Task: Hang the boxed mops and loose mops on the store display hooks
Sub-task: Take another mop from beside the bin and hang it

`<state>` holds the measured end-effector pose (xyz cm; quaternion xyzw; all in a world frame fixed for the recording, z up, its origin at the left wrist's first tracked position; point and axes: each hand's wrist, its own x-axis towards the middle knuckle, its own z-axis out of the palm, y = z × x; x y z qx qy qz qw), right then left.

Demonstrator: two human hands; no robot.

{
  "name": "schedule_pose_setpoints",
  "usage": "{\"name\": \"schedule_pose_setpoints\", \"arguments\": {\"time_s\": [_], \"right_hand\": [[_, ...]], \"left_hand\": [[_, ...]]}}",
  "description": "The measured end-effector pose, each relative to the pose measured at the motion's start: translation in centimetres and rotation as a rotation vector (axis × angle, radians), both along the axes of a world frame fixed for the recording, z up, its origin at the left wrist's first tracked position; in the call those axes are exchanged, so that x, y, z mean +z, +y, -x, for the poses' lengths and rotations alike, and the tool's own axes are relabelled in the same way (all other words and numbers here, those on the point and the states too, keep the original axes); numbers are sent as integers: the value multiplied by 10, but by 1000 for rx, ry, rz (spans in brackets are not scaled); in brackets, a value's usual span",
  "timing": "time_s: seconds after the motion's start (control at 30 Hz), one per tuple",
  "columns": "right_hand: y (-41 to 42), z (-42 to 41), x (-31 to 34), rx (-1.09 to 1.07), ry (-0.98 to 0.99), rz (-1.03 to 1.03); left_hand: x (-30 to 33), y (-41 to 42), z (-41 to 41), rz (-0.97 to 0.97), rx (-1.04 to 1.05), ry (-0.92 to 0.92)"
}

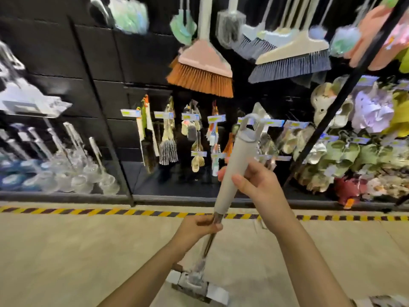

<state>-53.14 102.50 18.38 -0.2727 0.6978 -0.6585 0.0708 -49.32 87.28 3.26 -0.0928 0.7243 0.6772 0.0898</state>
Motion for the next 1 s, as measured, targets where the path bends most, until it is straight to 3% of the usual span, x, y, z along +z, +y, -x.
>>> {"name": "schedule_pose_setpoints", "arguments": {"time_s": [0.2,0.53,1.0], "right_hand": [[-113,-22,6,80,-43,26],[-332,-44,20,462,-109,40],[-626,-55,72,789,16,174]], "left_hand": [[18,-93,-49,-48,248,45],[52,-269,-108,-81,668,120],[117,-525,-144,-58,914,223]]}}
